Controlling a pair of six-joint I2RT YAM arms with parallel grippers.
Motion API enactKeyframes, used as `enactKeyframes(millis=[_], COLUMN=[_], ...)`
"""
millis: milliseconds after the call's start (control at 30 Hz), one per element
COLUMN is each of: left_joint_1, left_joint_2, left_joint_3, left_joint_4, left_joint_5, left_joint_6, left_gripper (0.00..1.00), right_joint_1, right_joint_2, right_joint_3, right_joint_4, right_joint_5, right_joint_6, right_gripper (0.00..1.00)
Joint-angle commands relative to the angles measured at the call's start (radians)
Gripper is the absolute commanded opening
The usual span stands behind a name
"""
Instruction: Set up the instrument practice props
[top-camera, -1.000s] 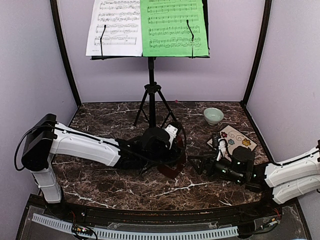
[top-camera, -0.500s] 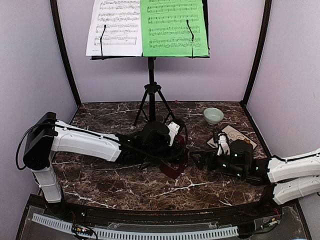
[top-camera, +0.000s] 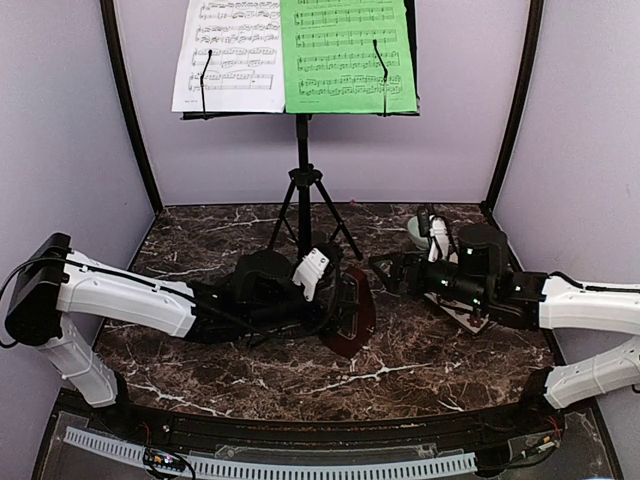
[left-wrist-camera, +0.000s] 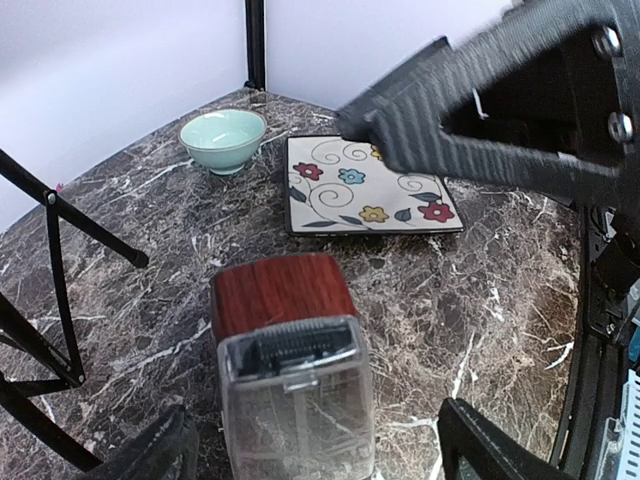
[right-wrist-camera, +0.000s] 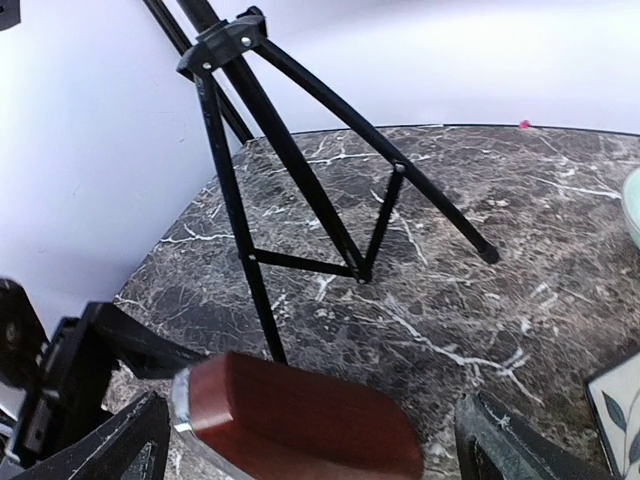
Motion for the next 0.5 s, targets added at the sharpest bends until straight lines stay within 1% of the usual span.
enactKeyframes(millis=[0,67,200,467], left_joint_1=[0.003,0.003,0.003,0.011], left_joint_2=[-0.024,-0.010,0.011,0.042], left_joint_3=[-0.040,-0.024,-0.008,0.012], left_joint_4=[0.152,0.152,0.178,0.190], left_joint_5=[-0.012,-0.043,-0.056,-0.039], left_joint_6=[0.006,0.004,0.011,0.025], left_gripper=[0.84,0.82,0.78,0.70], right_joint_1=[-0.021,-0.028,-0.052,-0.099], right_joint_2=[0.080,0.116,0.163,0.217], right_joint_3=[0.108,0.142,0.164,0.125], right_joint_4=[-0.082,-0.090,-0.062,0.022], right_joint_5=[-0.116,-0.151,-0.229,-0.340], right_joint_6=[-0.022,-0.013,0.025,0.109], right_gripper=[1.00,0.99,0.97,0.93])
